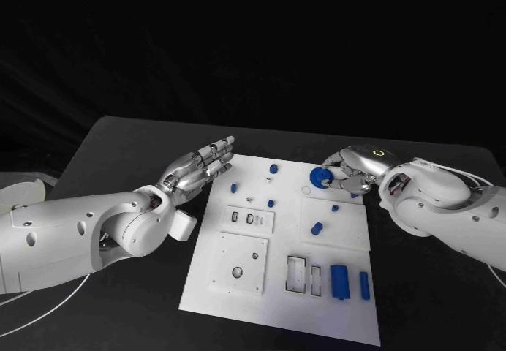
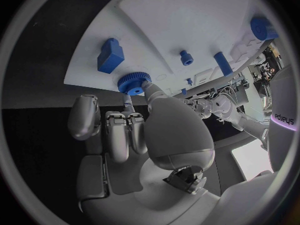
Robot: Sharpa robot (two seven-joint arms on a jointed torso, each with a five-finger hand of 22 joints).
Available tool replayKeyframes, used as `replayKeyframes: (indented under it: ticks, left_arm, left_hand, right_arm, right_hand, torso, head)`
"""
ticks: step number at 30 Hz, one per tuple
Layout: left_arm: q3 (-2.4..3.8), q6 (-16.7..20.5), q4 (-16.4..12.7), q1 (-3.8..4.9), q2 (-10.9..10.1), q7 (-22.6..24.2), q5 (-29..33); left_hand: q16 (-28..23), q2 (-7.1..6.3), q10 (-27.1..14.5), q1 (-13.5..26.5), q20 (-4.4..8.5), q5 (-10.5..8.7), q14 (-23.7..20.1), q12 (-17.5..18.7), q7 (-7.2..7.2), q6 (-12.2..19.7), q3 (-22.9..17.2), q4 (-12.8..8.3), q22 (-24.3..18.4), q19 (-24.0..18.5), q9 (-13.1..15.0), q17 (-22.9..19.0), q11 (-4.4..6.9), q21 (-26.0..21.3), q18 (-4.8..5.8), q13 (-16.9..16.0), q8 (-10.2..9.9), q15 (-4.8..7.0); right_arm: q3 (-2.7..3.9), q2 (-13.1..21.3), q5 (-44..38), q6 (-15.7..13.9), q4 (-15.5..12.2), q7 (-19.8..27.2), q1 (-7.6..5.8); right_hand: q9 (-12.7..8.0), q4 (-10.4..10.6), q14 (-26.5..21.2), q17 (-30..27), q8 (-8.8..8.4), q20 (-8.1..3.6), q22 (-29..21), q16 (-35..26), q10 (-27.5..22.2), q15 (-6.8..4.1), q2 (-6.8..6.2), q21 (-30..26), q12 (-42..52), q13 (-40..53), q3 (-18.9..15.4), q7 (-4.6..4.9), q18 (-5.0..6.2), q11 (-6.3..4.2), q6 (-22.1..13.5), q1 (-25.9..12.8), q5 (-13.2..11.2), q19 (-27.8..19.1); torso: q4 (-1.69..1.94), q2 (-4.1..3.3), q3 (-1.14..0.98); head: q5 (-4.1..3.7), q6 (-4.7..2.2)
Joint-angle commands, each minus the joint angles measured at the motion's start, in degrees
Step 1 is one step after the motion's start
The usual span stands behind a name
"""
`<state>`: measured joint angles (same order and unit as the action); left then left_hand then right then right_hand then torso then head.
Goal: Assemble the parts on the task board
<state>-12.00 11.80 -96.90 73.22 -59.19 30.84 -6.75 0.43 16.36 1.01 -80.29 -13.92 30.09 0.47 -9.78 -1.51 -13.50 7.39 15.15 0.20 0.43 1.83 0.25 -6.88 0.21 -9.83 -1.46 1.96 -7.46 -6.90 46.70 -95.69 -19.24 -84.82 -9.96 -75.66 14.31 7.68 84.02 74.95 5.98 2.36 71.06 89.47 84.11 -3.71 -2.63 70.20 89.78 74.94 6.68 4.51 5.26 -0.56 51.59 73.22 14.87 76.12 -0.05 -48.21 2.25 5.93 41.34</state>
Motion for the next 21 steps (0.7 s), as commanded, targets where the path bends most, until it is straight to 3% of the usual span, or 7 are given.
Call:
replayKeyframes:
  ticks: [1, 5, 13, 15, 21]
  left_arm:
    - [0.02, -1.33, -0.06, 0.00, 0.14, 0.29, -0.02]
    - [0.02, -1.38, -0.05, 0.00, 0.18, 0.29, 0.15]
    - [0.01, -1.48, -0.03, 0.00, 0.27, 0.38, 0.51]
    - [0.01, -1.48, -0.04, -0.01, 0.22, 0.40, 0.56]
    - [0.01, -1.36, -0.04, -0.01, 0.10, 0.47, 0.62]
  left_hand:
    - [0.20, -0.04, 0.06, -0.46, -0.22, 0.36, 0.05, -0.19, -0.24, -0.16, -0.25, -0.01, 0.09, 0.00, 0.07, 0.08, -0.45, 0.15, -0.41, -0.08, 0.21, -0.41]
    - [0.20, -0.04, 0.06, -0.46, -0.22, 0.36, 0.05, -0.19, -0.24, -0.16, -0.25, -0.01, 0.09, 0.00, 0.07, 0.08, -0.45, 0.15, -0.41, -0.08, 0.21, -0.41]
    - [0.24, -0.04, 0.08, -0.48, -0.27, 0.37, 0.08, -0.20, -0.36, -0.22, -0.28, -0.01, 0.11, 0.03, 0.08, 0.10, -0.50, 0.17, -0.41, -0.08, 0.22, -0.46]
    - [0.25, -0.04, 0.08, -0.48, -0.28, 0.38, 0.08, -0.21, -0.38, -0.23, -0.29, -0.01, 0.11, 0.03, 0.08, 0.10, -0.51, 0.17, -0.41, -0.08, 0.22, -0.46]
    - [0.24, -0.04, 0.15, -0.53, -0.32, 0.41, 0.08, -0.50, -0.47, -0.27, -0.34, -0.03, 0.11, 0.04, 0.09, 0.09, -0.62, 0.18, -0.42, -0.12, 0.24, -0.46]
  right_arm:
    - [-0.06, -0.19, -0.54, 1.86, 0.40, -0.39, 0.08]
    - [-0.06, -0.41, -0.51, 2.39, 0.64, -0.39, 0.10]
    - [-0.06, -0.70, -0.50, 1.80, 0.94, 0.07, 0.18]
    - [-0.06, -0.67, -0.50, 1.20, 0.94, 0.28, 0.18]
    - [-0.06, -0.02, 0.00, -0.07, 0.00, 0.68, 0.05]
  right_hand:
    - [0.22, -0.31, 5.59, 14.01, 0.51, 0.35, 0.10, -0.21, 5.89, -0.04, -0.07, -0.31, 0.22, 15.06, 0.18, 0.06, 0.32, 0.10, 0.80, 0.71, 0.23, 0.19]
    - [1.18, -0.97, 5.59, 14.02, 1.85, 0.22, 0.26, -0.23, 5.89, -0.22, 0.02, -0.39, 0.22, 15.06, 0.46, -0.29, 0.33, -0.15, 2.82, 1.41, 0.21, 0.27]
    - [3.80, -2.47, 5.90, 14.85, 4.66, -0.36, 1.52, 0.38, 5.89, -0.83, 0.20, 0.49, 0.22, 15.06, 1.04, -1.13, 0.06, -0.89, 6.59, 2.63, 2.61, 1.19]
    - [4.63, -2.68, 5.97, 15.04, 5.38, -0.54, 1.92, 0.52, 5.89, -0.97, 0.16, 0.81, 0.22, 15.06, 1.10, -1.28, -0.03, -1.04, 7.42, 2.62, 4.01, 1.49]
    - [6.73, -2.64, 5.98, 15.05, 6.40, -0.77, 3.03, 0.53, 5.89, -1.17, -0.37, 1.62, 0.22, 15.06, 1.64, -1.39, -0.30, -1.08, 8.13, 1.74, 11.17, 2.30]
  torso:
    - [-0.02, 0.05, -0.02]
    - [-0.05, 0.05, -0.05]
    - [-0.05, 0.06, -0.04]
    - [-0.07, 0.08, -0.03]
    - [-0.02, 0.07, -0.01]
  head:
    - [-0.04, 0.30]
    - [-0.12, 0.33]
    - [-0.12, 0.01]
    - [-0.08, -0.15]
    - [0.02, -0.44]
